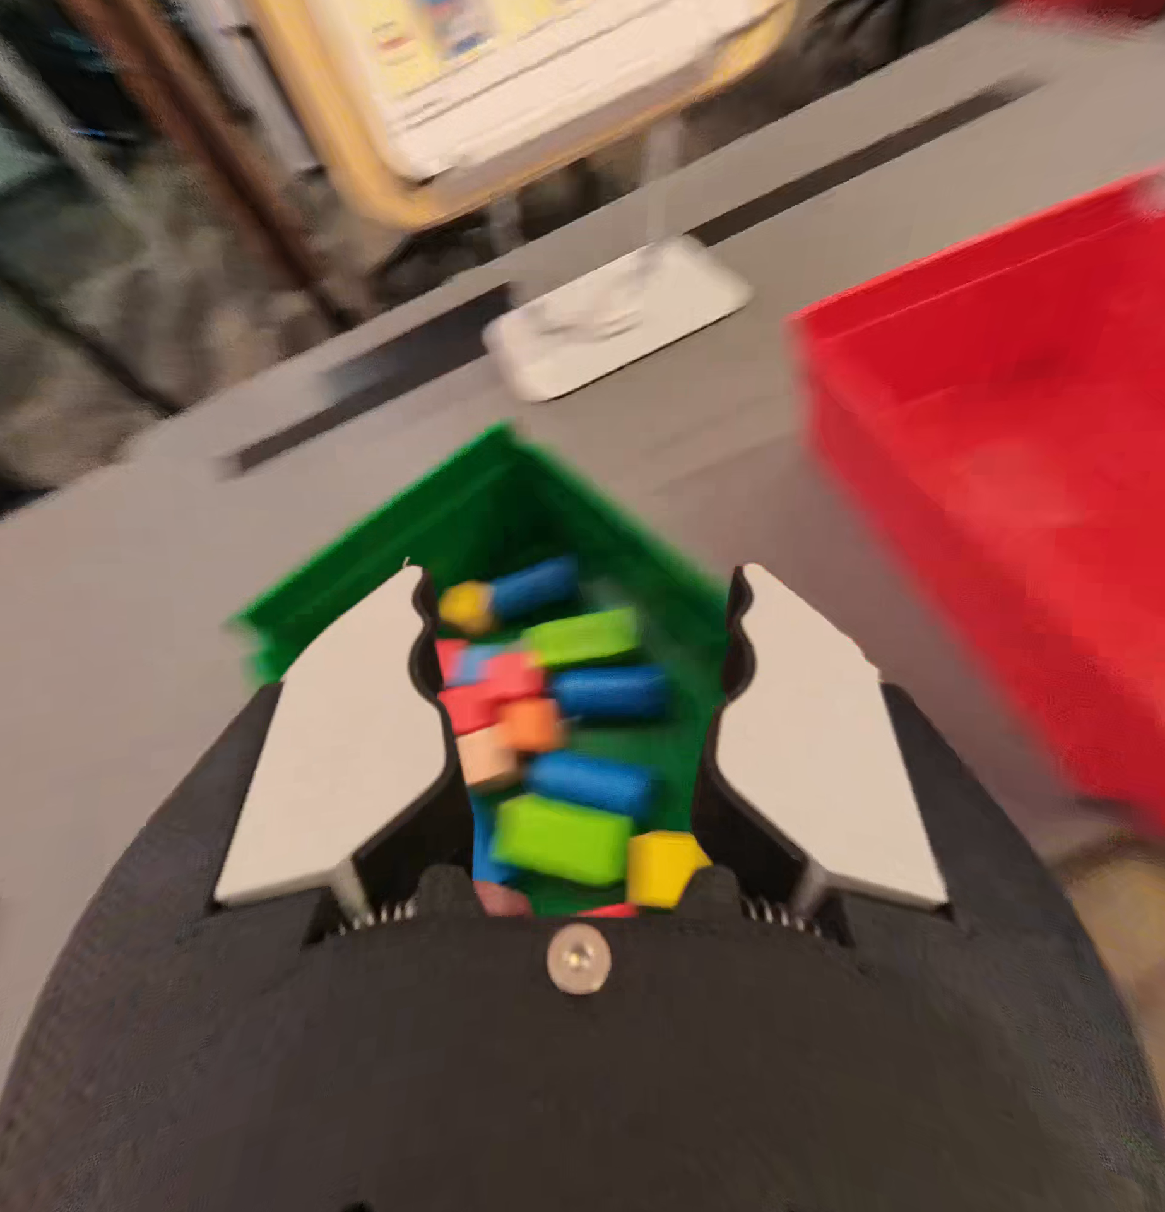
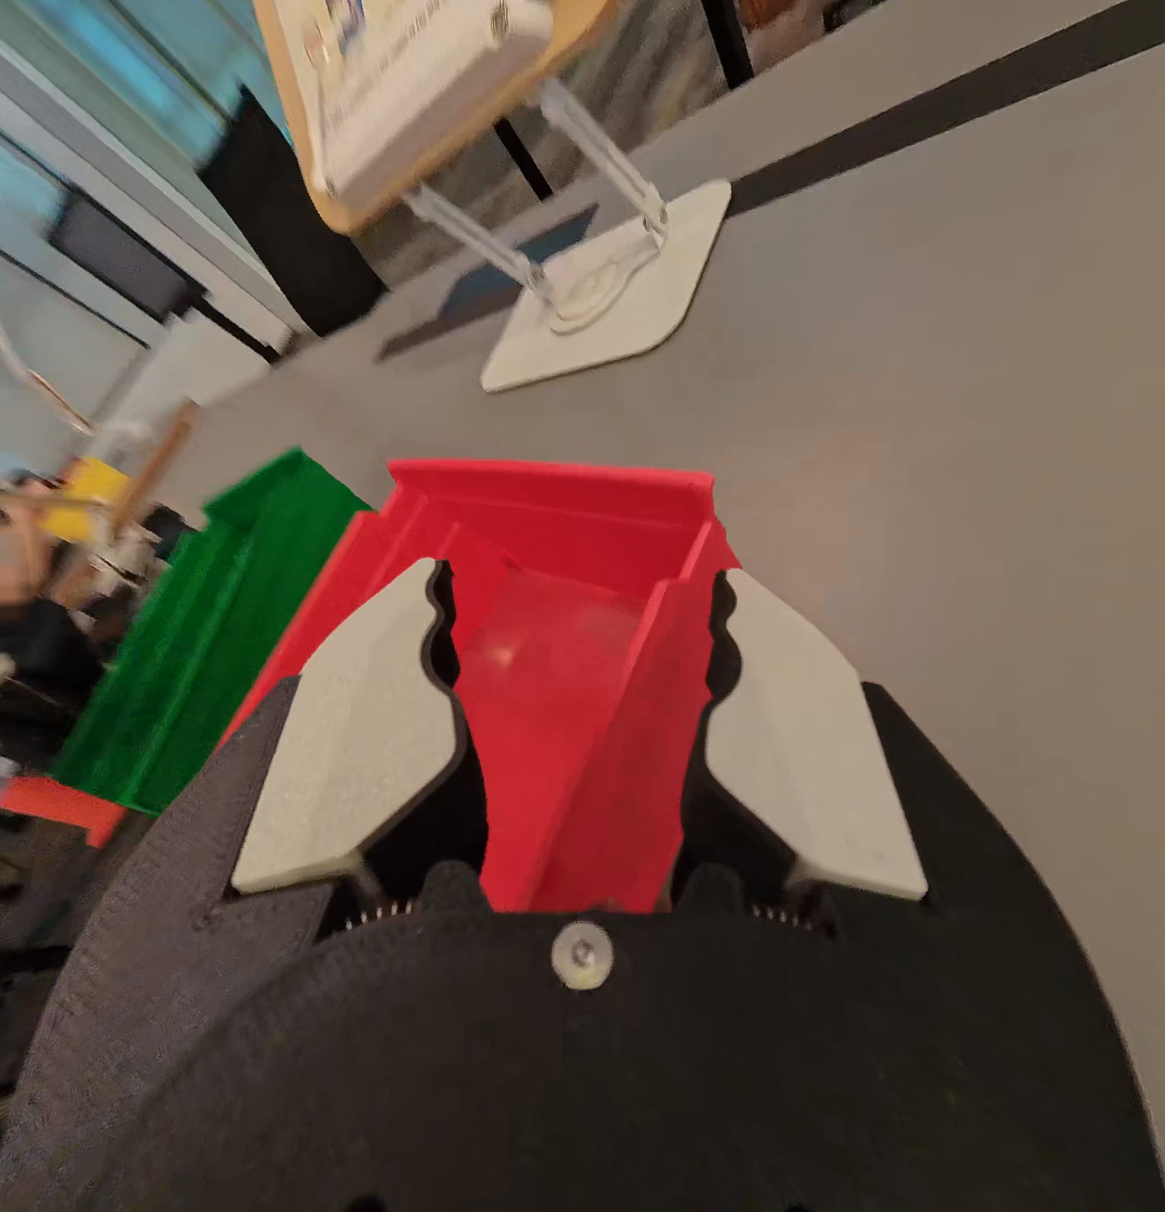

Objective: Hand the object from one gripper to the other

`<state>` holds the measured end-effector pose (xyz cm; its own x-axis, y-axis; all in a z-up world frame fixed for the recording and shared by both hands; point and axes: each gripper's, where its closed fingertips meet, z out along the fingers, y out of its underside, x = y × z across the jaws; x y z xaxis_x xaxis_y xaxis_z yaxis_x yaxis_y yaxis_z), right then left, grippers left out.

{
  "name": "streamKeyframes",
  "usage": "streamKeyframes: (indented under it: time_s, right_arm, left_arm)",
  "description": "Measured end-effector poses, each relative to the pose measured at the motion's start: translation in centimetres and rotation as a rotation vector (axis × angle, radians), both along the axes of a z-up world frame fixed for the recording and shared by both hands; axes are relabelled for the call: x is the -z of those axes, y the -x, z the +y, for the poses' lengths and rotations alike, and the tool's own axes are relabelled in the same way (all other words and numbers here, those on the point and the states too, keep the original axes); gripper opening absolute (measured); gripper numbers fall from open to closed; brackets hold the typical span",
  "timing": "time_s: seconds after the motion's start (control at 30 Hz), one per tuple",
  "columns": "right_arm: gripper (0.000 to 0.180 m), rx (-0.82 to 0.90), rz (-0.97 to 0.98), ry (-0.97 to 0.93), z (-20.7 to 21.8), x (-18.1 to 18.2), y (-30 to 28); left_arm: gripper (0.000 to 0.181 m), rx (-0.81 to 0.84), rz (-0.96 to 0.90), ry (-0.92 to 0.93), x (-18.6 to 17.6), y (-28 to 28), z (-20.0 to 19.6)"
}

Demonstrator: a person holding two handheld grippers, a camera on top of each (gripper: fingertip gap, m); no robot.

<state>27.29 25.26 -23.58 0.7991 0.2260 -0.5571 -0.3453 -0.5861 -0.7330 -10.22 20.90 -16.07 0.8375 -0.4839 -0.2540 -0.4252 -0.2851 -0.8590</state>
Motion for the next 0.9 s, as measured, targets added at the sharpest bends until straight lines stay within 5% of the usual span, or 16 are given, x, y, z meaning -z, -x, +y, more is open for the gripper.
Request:
streamKeyframes:
  time_s: [0.07, 0.27, 0.37, 0.47, 0.67, 0.9]
  right_arm:
    - [0.067, -0.025, -0.096, 0.049, -0.9, 1.1, 0.6]
    - [0.062, -0.1, -0.304, 0.206, -3.4, 4.9, 1.8]
    - [0.057, -0.12, -0.382, 0.232, -4.3, 5.6, 2.0]
    - [0.053, -0.131, -0.472, 0.243, -4.6, 6.0, 1.7]
    - [0.045, -0.153, -0.546, 0.257, -5.0, 6.2, 1.2]
    - [0.042, -0.199, -0.529, 0.241, -4.6, 6.2, 1.1]
  left_arm:
    - [0.089, -0.153, 0.183, 0.031, 1.7, 7.3, 2.3]
    - [0.103, -0.256, 0.235, 0.428, 11.7, 16.3, 2.1]
    - [0.057, -0.145, 0.223, 0.492, 13.5, 14.9, 1.5]
    - [0.053, -0.169, 0.291, 0.49, 13.7, 15.5, 2.1]
    - [0.019, -0.163, 0.136, 0.516, 13.9, 16.4, 2.8]
    - [0.013, -0.155, 0.145, 0.523, 14.0, 16.5, 2.8]
